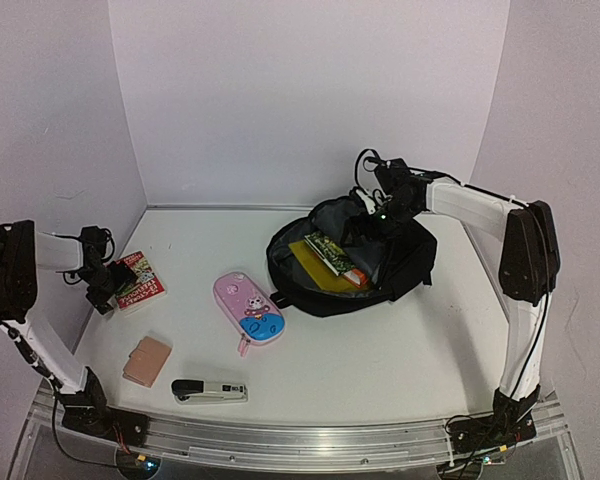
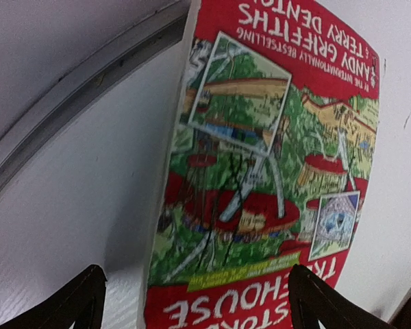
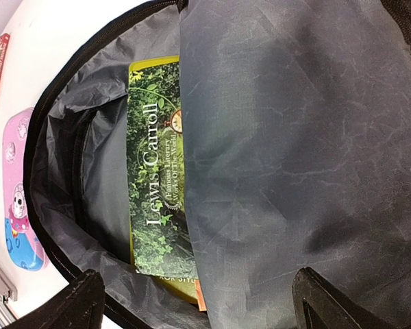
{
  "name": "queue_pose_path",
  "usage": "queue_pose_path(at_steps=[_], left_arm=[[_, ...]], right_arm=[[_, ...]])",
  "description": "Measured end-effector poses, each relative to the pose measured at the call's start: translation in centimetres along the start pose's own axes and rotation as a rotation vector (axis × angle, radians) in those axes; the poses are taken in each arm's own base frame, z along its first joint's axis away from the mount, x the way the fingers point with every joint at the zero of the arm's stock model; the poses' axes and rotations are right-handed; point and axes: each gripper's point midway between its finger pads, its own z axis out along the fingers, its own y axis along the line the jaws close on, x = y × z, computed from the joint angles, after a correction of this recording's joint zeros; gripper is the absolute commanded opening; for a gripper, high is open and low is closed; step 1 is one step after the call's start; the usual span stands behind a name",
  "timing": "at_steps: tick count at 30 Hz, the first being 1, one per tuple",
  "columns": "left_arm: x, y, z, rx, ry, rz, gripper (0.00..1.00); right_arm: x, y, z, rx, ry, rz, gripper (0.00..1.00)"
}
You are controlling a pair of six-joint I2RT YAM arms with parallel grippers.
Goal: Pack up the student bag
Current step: Move the book to the center of the board.
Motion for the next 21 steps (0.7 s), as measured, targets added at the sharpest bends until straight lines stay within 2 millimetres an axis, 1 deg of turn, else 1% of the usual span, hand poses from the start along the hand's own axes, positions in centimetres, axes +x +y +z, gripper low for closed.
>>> queue_pose_path(at_steps=[3, 8, 10, 13, 15, 18, 20, 21], left_arm=[[-1.4, -0.7, 1.1, 0.028, -0.018, 0.006, 0.91], [-4.1, -3.1, 2.7, 0.077, -0.026, 0.034, 0.94], [-5.6, -4.9, 3.6, 0.106, -0.022, 0.062, 0.92], [-7.0, -7.3, 4.6, 0.168, -0.017, 0.111, 0.86], [-7.2, -8.4, 5.0, 0.208, 0.002, 0.140, 0.81], [-7.1, -10.6, 5.7, 0.266, 0.032, 0.205, 0.77], [-6.5, -12.1, 6.1, 0.292, 0.044, 0.254, 0.73], [-5.9, -13.0, 6.2, 0.305, 0.051, 0.286, 0.71]], right_arm=[[0.0, 0.2, -0.1, -0.009, 0.000, 0.000, 0.95], [0.1, 0.7, -0.2, -0.036, 0.006, -0.001, 0.96], [0.3, 0.9, -0.2, -0.049, 0.014, -0.003, 0.96], [0.5, 1.3, -0.3, -0.070, 0.019, -0.003, 0.95], [0.5, 1.5, -0.4, -0.084, 0.019, -0.003, 0.95], [0.5, 2.0, -0.5, -0.109, 0.020, -0.002, 0.93], [0.5, 2.5, -0.5, -0.125, 0.020, -0.006, 0.92], [0.4, 2.8, -0.5, -0.131, 0.018, -0.009, 0.92]])
